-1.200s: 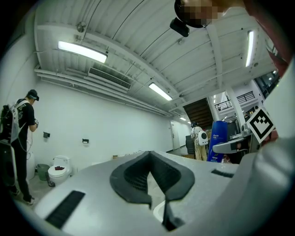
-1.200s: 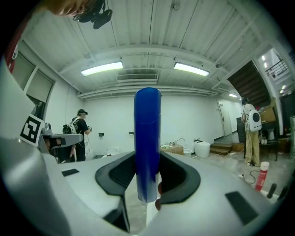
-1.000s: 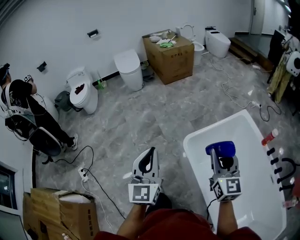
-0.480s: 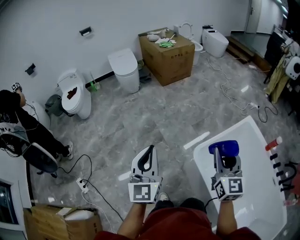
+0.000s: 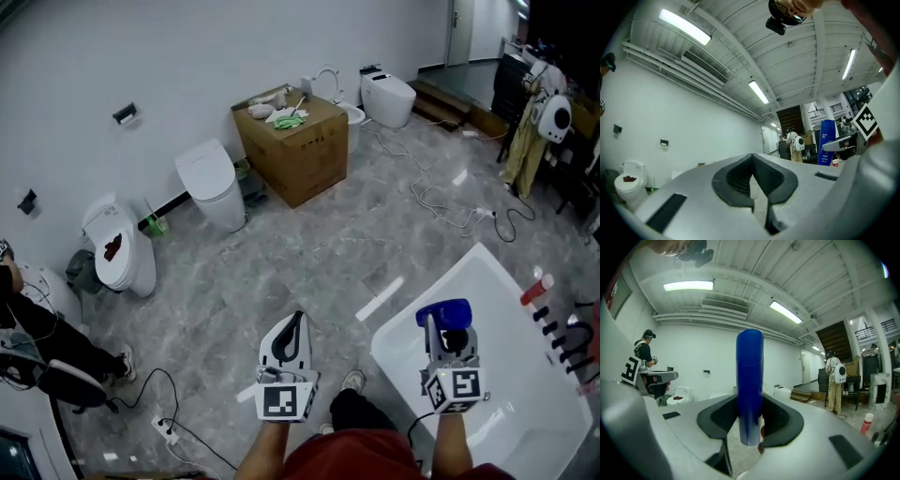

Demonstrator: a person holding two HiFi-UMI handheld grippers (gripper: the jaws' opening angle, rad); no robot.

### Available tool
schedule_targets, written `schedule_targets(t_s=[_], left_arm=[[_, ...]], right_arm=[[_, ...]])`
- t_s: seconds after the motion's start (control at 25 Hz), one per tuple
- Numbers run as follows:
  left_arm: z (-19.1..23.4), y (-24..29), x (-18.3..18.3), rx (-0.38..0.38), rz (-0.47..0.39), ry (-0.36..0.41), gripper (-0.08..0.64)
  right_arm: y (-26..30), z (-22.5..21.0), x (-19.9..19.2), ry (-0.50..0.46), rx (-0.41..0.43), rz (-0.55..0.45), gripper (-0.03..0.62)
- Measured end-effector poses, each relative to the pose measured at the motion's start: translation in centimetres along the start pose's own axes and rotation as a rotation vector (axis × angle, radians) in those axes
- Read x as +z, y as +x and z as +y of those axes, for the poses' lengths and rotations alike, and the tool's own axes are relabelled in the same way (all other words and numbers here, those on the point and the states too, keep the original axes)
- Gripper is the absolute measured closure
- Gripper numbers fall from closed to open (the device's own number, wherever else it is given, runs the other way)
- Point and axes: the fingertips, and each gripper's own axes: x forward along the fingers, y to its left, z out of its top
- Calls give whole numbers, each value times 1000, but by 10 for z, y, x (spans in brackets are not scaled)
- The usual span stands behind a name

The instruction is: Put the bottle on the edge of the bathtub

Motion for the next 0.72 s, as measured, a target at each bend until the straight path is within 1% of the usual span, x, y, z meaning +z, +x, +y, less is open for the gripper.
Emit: schedule_targets(t_s=[0.08,0.2,0.36,0.48,0.56,0.72], left_arm=[[-9,34,-1,-38,-2,-4,554],[-39,86,0,-96,-8,-6,554],[-93,150,-6,-175,-6,-16,554],[-136,199,-10,-263,9,-17,554],[-169,228,-14,-316,12,-15,554],[-228,261,-14,-419,11,-3,554]], right_arm=[[18,-20,1,9,-28,-4,443],[37,-65,4,12,-74,-20,443],[44,-139,-2,39,-166,-40,443],[50,-189,-5,68,-240,-45,443],[50,-222,-3,70,-291,-57,443],[39,-270,-2,77,-376,-87,443]])
